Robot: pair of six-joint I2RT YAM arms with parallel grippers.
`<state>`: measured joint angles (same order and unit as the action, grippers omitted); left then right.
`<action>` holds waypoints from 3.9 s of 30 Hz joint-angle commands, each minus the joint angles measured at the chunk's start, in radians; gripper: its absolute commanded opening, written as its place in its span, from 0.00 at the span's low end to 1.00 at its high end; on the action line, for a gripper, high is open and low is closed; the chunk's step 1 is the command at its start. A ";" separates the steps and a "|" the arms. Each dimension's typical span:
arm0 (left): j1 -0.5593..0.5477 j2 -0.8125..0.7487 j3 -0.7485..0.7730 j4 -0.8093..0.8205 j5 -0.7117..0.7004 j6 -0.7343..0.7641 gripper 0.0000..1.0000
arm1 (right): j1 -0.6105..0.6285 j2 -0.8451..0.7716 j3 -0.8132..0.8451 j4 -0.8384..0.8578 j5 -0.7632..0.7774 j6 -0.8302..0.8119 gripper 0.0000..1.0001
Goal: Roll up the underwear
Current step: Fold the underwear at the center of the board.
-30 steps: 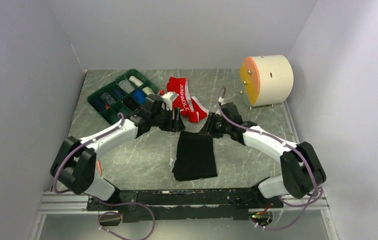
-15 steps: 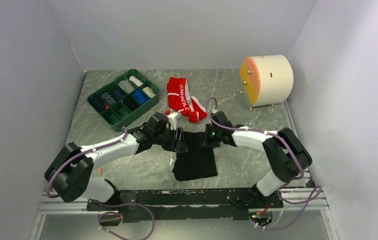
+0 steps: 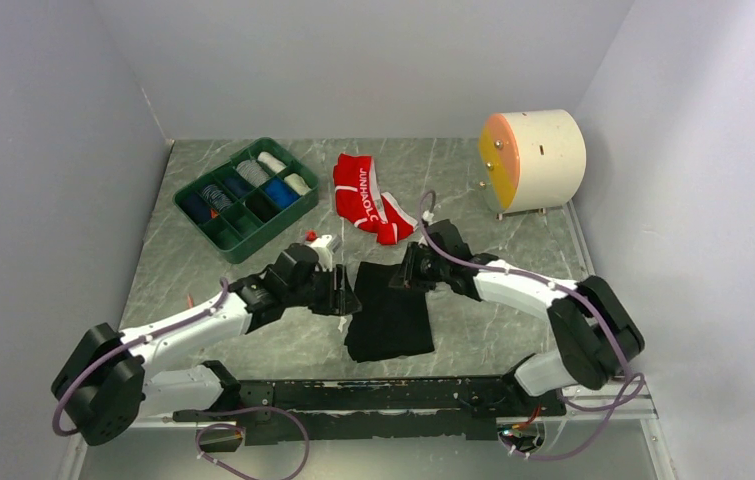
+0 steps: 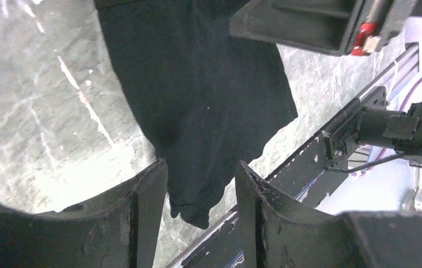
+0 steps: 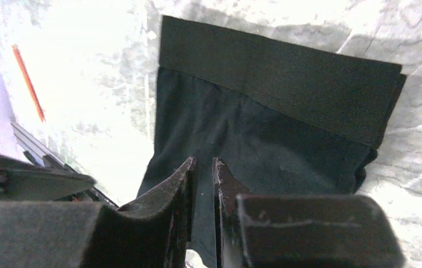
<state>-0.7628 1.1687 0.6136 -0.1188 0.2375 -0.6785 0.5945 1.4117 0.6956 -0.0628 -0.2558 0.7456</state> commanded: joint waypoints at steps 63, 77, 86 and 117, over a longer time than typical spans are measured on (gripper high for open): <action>-0.002 -0.320 -0.064 -0.261 -0.236 -0.112 0.72 | 0.213 0.132 0.143 -0.085 0.139 0.063 0.24; -0.001 -0.339 -0.050 -0.307 -0.269 -0.105 0.73 | 0.204 0.325 0.251 -0.127 0.235 0.057 0.20; -0.001 -0.356 -0.043 -0.319 -0.298 -0.113 0.73 | 0.211 0.241 0.311 -0.146 0.177 0.006 0.23; 0.000 -0.340 -0.021 -0.305 -0.302 -0.117 0.83 | 0.278 0.023 -0.080 -0.021 0.118 0.180 0.27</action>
<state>-0.7628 0.8162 0.5507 -0.4511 -0.0608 -0.7918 0.8566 1.4208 0.6811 -0.1459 -0.1165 0.8680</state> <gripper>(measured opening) 0.831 0.269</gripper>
